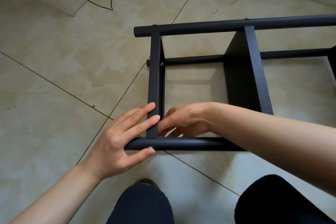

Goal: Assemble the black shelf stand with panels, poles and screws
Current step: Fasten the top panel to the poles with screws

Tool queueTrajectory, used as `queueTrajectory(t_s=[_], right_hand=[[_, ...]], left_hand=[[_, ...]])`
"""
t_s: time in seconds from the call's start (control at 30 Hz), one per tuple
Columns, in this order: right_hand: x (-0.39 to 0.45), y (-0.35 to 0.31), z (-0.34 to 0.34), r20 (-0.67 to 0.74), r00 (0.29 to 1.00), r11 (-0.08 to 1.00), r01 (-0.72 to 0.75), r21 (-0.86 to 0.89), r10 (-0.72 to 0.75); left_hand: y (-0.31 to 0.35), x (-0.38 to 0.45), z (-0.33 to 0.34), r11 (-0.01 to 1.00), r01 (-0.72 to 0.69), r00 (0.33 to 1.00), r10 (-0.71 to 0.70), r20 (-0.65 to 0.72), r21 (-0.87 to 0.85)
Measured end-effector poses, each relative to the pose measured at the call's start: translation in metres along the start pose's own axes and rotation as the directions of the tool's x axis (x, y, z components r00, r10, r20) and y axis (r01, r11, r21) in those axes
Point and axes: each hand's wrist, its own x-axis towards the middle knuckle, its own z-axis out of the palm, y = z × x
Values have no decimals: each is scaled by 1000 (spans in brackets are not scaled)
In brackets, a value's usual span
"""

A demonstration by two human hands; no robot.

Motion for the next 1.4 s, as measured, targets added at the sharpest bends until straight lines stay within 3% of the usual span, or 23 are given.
queueTrajectory(t_s=[1.4], right_hand=[[1,2,-3,12,1000,1000,-25,13,25]], left_hand=[[-1,-1,1,1000,0,1000,0,-4,0]])
